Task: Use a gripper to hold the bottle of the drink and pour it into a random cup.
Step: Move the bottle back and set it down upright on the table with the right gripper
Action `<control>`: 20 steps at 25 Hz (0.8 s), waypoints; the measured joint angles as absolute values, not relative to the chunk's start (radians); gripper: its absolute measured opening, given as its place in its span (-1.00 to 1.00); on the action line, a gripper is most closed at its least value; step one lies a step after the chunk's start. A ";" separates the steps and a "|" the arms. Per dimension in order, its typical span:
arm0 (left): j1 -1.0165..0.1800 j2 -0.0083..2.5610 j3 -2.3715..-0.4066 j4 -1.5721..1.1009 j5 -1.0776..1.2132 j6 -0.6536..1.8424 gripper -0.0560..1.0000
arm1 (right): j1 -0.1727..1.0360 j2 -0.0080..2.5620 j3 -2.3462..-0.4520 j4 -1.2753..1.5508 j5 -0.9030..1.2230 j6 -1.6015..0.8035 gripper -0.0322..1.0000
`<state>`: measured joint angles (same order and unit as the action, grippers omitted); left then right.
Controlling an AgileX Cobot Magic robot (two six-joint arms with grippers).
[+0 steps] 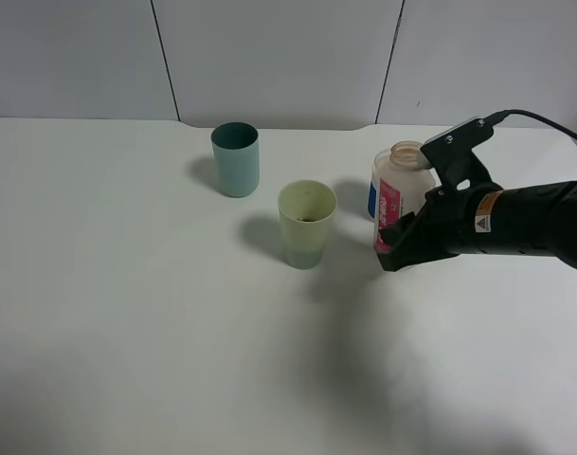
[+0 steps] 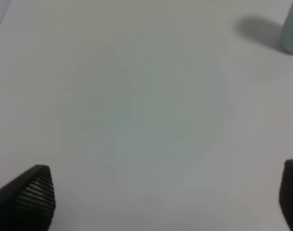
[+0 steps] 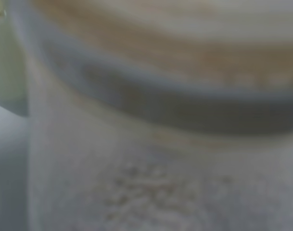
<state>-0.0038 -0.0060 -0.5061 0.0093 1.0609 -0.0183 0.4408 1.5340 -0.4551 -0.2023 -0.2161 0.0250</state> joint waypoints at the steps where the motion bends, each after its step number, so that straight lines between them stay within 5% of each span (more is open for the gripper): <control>1: -0.004 -0.006 -0.506 0.009 1.061 -0.018 0.86 | 0.441 1.549 -0.456 -0.193 -0.228 0.000 -0.22; 20: -0.004 -0.006 -0.506 0.009 1.061 -0.018 0.86 | 0.441 1.723 -0.458 -0.025 -0.435 -0.198 -0.22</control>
<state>-0.0038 -0.0060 -0.5061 0.0093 1.0609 -0.0183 0.4408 1.7229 -0.4577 -0.0252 -0.4349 -0.1982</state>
